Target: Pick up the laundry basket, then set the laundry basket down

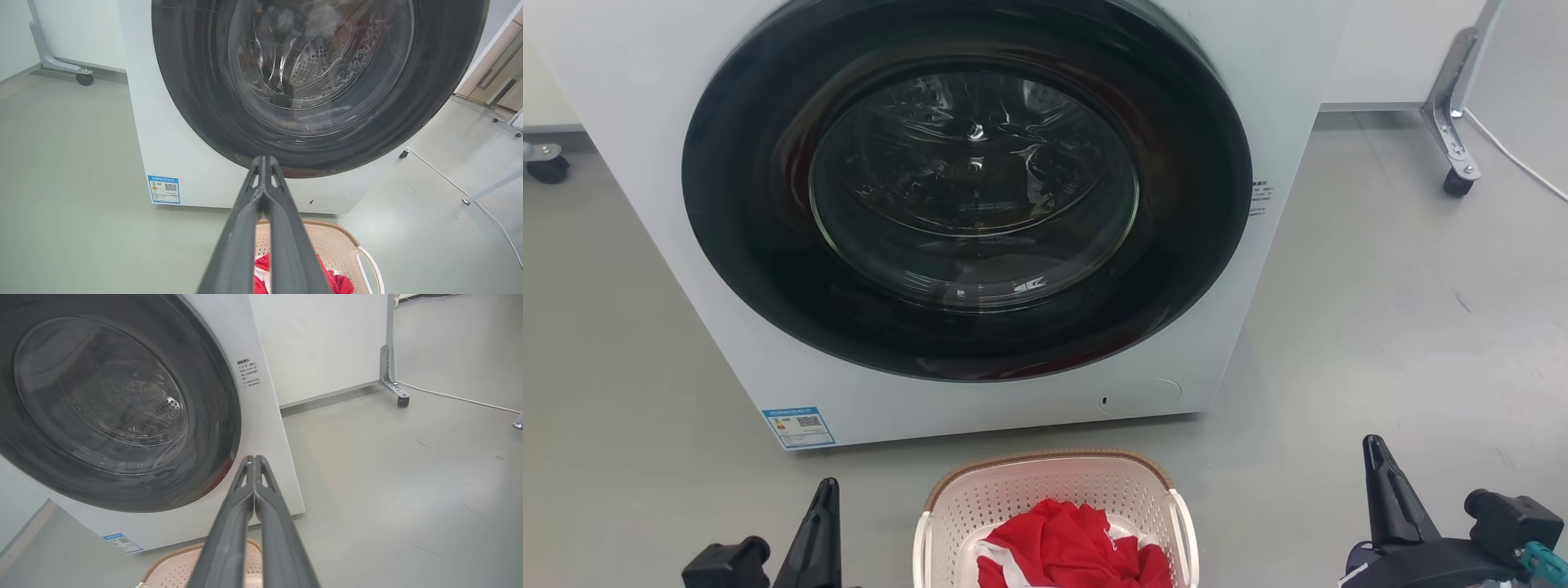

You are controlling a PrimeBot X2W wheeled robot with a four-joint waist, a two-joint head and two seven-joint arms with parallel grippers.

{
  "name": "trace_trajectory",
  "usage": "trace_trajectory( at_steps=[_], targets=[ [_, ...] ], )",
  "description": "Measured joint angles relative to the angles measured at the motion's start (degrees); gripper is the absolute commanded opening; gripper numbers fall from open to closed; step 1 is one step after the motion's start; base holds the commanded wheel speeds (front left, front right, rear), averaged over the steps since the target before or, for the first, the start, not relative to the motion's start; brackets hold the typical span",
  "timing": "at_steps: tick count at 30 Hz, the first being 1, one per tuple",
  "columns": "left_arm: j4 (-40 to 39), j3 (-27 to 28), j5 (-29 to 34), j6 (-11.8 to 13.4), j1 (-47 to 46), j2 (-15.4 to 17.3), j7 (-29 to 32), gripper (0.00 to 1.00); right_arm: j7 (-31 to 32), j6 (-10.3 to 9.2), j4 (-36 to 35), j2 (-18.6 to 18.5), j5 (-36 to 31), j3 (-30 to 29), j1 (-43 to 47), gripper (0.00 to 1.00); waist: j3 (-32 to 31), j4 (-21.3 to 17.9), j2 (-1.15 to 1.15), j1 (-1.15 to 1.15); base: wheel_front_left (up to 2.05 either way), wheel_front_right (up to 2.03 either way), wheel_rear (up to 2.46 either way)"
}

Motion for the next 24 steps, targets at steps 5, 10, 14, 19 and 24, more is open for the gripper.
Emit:
trace_trajectory(
  at_steps=[5,10,14,19,24],
  targets=[
    [0.3,1.0,-3.5,-0.5,-0.2,-0.3,1.1,0.00,1.0,0.69,0.4,0.7,3.4,-1.3,-0.2,0.00,-0.1,0.1,0.00,0.00,0.00,0.00,0.00],
    [0.7,2.2,-7.1,-1.1,-0.4,-0.7,2.2,0.00,2.1,1.26,0.8,1.3,6.8,-2.6,-0.3,0.00,-0.1,0.1,0.00,0.00,0.00,0.00,0.00],
    [0.9,2.7,-9.6,-1.6,-0.4,-1.0,2.8,0.00,2.8,1.70,1.0,1.6,8.5,-3.4,-0.3,0.00,-0.2,0.2,0.00,0.00,0.00,0.00,0.00],
    [1.4,3.9,-13.1,-2.1,-0.9,-1.3,3.8,0.00,4.0,2.20,1.5,2.2,11.9,-4.7,-0.4,0.00,-0.2,0.3,0.00,0.00,0.00,0.00,0.00],
    [1.7,4.9,-16.6,-2.9,-1.3,-1.7,4.8,0.00,4.8,2.98,2.0,2.9,15.2,-5.9,-0.5,0.00,-0.3,0.3,0.00,0.00,0.00,0.00,0.00]
  ],
)
